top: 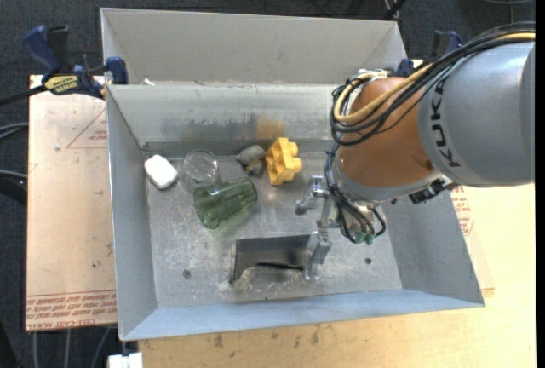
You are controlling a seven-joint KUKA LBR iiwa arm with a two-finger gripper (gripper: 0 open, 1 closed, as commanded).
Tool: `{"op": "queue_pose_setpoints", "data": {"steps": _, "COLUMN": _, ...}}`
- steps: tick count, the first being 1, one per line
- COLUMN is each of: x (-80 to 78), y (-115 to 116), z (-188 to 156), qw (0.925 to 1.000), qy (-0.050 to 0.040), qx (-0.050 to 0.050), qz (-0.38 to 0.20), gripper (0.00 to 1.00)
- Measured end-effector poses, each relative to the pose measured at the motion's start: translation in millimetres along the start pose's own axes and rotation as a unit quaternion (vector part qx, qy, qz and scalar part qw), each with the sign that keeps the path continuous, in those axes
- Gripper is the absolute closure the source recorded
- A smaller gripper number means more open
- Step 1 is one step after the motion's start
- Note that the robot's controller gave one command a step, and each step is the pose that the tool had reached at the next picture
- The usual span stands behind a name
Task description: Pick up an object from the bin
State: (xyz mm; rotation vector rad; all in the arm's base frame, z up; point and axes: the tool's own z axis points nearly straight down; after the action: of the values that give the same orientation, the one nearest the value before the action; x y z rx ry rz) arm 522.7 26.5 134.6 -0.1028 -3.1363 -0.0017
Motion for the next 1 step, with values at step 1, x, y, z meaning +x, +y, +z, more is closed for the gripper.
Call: {"op": "queue_pose_setpoints", "data": {"steps": 1, "x": 22.7, "y": 24.6, "z": 6.2, "qw": 0.9997, "qy": -0.0010, "qx": 0.000, "qz": 0.024, "gripper": 0.00}}
